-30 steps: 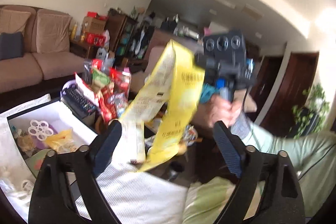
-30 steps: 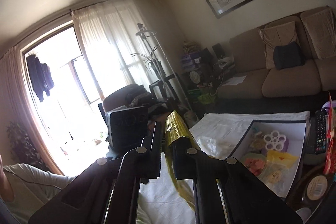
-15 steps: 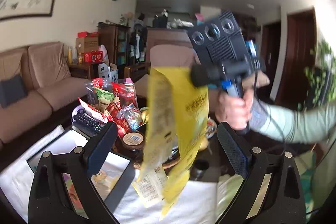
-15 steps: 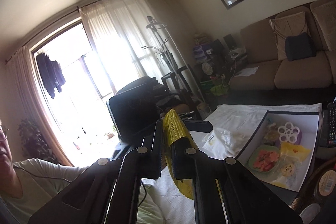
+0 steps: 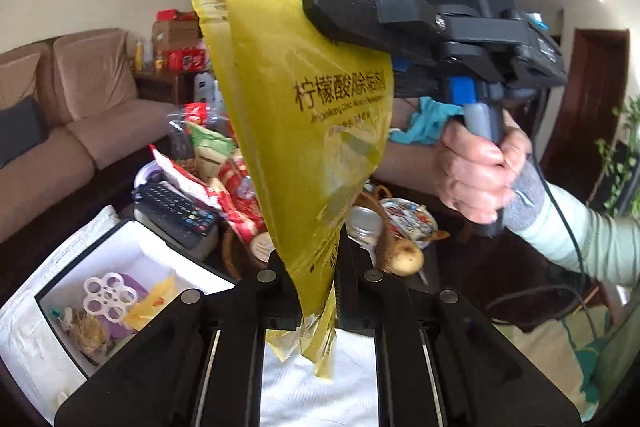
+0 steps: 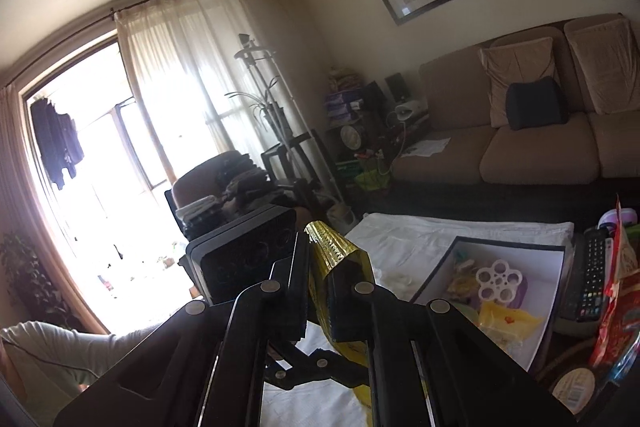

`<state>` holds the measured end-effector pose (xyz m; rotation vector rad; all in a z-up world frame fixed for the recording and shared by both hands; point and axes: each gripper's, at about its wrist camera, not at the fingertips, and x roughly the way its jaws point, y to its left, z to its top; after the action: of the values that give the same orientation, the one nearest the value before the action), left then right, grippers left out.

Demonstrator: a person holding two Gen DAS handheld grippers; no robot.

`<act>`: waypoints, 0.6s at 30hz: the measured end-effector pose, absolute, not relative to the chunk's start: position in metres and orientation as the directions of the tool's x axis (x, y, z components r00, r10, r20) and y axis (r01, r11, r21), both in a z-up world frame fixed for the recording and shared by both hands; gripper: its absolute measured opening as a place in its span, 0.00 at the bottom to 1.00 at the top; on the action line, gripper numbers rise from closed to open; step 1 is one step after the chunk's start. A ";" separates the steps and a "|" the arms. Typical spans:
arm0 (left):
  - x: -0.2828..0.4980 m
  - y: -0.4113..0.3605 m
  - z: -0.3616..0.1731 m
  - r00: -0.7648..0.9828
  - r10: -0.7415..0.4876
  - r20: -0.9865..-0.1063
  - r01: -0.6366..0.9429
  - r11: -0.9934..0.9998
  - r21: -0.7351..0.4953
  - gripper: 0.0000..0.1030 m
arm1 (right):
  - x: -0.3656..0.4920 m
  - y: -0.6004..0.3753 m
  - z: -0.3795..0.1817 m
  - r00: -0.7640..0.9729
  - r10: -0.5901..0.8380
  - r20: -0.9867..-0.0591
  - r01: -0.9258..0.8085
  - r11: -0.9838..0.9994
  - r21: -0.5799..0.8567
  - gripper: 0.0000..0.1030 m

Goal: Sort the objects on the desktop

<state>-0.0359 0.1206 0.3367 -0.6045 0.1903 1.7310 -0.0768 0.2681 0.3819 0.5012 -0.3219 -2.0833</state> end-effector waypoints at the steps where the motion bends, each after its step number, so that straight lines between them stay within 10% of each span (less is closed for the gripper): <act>1: -0.047 0.125 0.336 -0.155 0.854 -0.497 -0.945 -0.275 -0.177 0.11 | -0.088 0.271 0.380 -0.497 -0.838 -0.225 0.731 -0.544 0.412 0.06; 18: -0.168 0.182 0.209 -0.083 0.734 -0.674 -0.900 -0.345 -0.265 0.18 | -0.230 0.292 0.264 -0.528 -0.768 -0.362 0.600 -0.639 0.481 0.07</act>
<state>-0.1683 0.1819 0.2094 -0.8918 0.2589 1.7135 -0.2297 0.2921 0.2635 0.7075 -0.3811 -2.1812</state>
